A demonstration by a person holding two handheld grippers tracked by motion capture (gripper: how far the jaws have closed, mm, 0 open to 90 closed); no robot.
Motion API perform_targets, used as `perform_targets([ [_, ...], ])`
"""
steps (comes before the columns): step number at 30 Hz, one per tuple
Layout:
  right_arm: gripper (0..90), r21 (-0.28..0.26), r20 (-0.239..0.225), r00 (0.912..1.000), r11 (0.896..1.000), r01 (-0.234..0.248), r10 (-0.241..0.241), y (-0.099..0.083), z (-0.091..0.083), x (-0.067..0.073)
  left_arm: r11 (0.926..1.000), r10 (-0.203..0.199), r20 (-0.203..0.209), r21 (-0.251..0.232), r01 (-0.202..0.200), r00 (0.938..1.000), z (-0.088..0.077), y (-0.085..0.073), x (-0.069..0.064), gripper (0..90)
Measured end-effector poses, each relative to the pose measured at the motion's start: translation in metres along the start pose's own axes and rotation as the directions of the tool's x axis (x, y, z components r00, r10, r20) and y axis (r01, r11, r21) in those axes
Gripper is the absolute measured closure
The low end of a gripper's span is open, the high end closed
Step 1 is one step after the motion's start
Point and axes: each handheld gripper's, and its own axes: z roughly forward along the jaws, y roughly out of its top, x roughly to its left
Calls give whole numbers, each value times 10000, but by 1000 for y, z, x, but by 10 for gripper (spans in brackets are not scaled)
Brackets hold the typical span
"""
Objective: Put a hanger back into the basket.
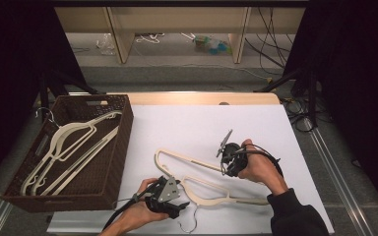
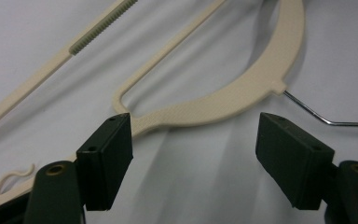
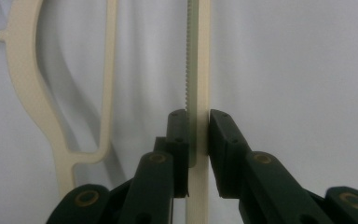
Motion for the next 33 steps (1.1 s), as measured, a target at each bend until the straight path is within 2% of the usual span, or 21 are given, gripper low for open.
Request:
perform_targets([
  [3,787,61,-8,9999,9999,-142,142,0,-2,0,9994,342,-33,89,-341,9994,3,3,-2,284],
  [7,787,15,-38,10000,10000,-90,90,0,-4,-1,9969,746,-199,283,-741,9970,7,7,-5,288],
  [11,787,-12,-63,9999,9999,-130,130,0,-6,-2,9917,1225,-296,429,-1212,9920,9,13,-8,298],
  [12,786,-26,-96,9999,9999,-117,117,0,-7,-2,9870,1516,-332,587,-1495,9879,9,14,-8,298],
  [14,787,-26,-125,9998,9999,-126,125,0,-8,-2,9819,1790,-362,690,-1763,9832,10,16,-9,298],
  [20,787,-109,-157,9997,9998,-185,184,0,-12,-3,9770,2028,-492,768,-1988,9780,13,20,-11,295],
  [23,787,-138,-189,9995,9996,-252,250,-1,-14,-4,9641,2514,-535,1017,-2452,9664,14,24,-14,302],
  [24,787,-154,-205,9996,9997,-199,196,-1,-13,-5,9625,2598,-574,965,-2536,9640,15,25,-15,306],
  [25,787,-164,-226,9994,9995,-259,256,-2,-14,-6,9562,2788,-551,1085,-2718,9588,15,26,-16,310],
  [26,787,-148,-237,9993,9995,-290,286,-2,-13,-6,9539,2874,-588,1076,-2802,9560,16,27,-17,308],
  [27,787,-134,-250,9992,9994,-315,312,-2,-14,-6,9471,3073,-588,1159,-2992,9498,16,28,-17,301],
  [30,787,-140,-266,9992,9995,-290,286,-2,-15,-7,9461,3088,-597,1220,-3001,9493,18,31,-18,307],
  [31,787,-140,-228,9991,9993,-360,357,-2,-16,-6,9417,3196,-542,1286,-3108,9460,18,32,-18,304],
  [32,787,-133,-244,9992,9994,-317,314,-2,-16,-7,9402,3269,-668,1243,-3172,9427,19,32,-18,301],
  [33,787,-183,-320,9991,9994,-295,289,-2,-17,-7,9410,3252,-705,1229,-3154,9430,19,33,-18,295],
])
